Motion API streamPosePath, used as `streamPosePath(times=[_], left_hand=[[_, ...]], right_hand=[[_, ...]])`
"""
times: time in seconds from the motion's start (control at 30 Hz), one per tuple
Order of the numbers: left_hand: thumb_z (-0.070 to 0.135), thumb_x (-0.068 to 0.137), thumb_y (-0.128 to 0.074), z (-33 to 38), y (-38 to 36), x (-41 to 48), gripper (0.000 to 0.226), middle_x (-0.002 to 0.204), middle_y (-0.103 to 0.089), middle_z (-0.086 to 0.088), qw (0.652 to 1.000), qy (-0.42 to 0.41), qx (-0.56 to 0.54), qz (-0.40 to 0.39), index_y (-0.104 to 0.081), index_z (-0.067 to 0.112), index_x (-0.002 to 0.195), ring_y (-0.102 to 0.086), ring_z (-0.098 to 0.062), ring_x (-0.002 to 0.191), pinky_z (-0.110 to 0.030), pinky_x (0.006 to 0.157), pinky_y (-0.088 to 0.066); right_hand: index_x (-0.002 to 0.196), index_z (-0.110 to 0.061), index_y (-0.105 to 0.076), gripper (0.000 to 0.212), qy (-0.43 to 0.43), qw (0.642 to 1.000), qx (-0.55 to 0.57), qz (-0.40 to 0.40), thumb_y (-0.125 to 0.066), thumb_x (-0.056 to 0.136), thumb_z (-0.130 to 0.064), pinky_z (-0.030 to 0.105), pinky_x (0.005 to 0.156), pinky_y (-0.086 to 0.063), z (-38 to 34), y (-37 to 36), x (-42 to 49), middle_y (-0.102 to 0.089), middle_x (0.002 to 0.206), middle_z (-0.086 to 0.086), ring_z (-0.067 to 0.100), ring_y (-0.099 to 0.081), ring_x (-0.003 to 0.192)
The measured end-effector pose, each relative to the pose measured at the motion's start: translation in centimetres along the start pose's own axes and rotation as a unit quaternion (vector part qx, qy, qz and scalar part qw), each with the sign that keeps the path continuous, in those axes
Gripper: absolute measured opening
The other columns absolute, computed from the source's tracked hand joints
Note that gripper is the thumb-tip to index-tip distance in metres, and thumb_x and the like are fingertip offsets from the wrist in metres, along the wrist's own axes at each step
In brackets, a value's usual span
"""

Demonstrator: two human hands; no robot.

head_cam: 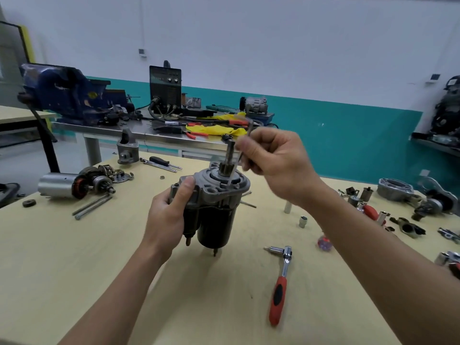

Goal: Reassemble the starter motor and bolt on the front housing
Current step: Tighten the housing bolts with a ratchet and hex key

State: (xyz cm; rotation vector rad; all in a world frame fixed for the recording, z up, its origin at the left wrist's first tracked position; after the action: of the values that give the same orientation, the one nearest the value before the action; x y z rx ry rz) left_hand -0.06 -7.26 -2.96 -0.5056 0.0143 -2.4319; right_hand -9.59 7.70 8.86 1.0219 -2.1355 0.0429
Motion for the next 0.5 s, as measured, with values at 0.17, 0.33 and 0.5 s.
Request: streamPosePath(times=[0.17,0.33,0.5], left_hand=[[0.073,0.068,-0.065,0.6,-0.5,0.4,0.042,0.074,-0.073,0.011,0.998,-0.027,0.058,-0.02,-0.076,0.037,0.086,-0.064,-0.003,0.06,-0.032,0.058,-0.047],[0.076,0.071,-0.061,1.5,-3.6,1.4,0.053,0.059,-0.068,0.007,0.976,-0.077,0.204,0.005,-0.074,0.025,0.071,-0.059,-0.007,0.049,-0.028,0.044,-0.043],[0.072,0.074,-0.06,1.7,-7.0,2.5,0.055,0.053,-0.064,0.002,0.946,-0.103,0.308,-0.014,-0.068,0.02,0.058,-0.06,-0.02,0.053,-0.027,0.045,-0.037]], right_hand=[[0.063,-0.012,-0.066,0.035,-0.175,0.944,-0.236,0.148,-0.067,0.092,-0.033,0.017,0.04,-0.034,5.0,8.5,-3.9,-0.052,0.047,-0.009,0.005,-0.041,0.041],[0.067,-0.006,-0.066,0.035,-0.344,0.817,-0.463,0.01,-0.063,0.089,-0.033,0.031,0.057,-0.049,11.8,8.6,-10.6,-0.065,0.069,0.011,0.022,-0.06,0.061],[0.079,-0.018,-0.073,0.031,-0.337,0.823,-0.455,0.056,-0.065,0.085,-0.048,0.028,0.059,-0.05,11.8,11.0,-11.7,-0.068,0.078,-0.004,0.013,-0.065,0.069]])
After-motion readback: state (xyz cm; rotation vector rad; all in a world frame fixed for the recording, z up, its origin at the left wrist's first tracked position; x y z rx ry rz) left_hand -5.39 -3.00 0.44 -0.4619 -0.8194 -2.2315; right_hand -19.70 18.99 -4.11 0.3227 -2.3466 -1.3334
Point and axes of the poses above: each hand's wrist, its own x-axis towards the middle knuckle, its own y-axis out of the back of the hand, z = x × y, the point moved 6 cm from there along x, towards the middle knuckle
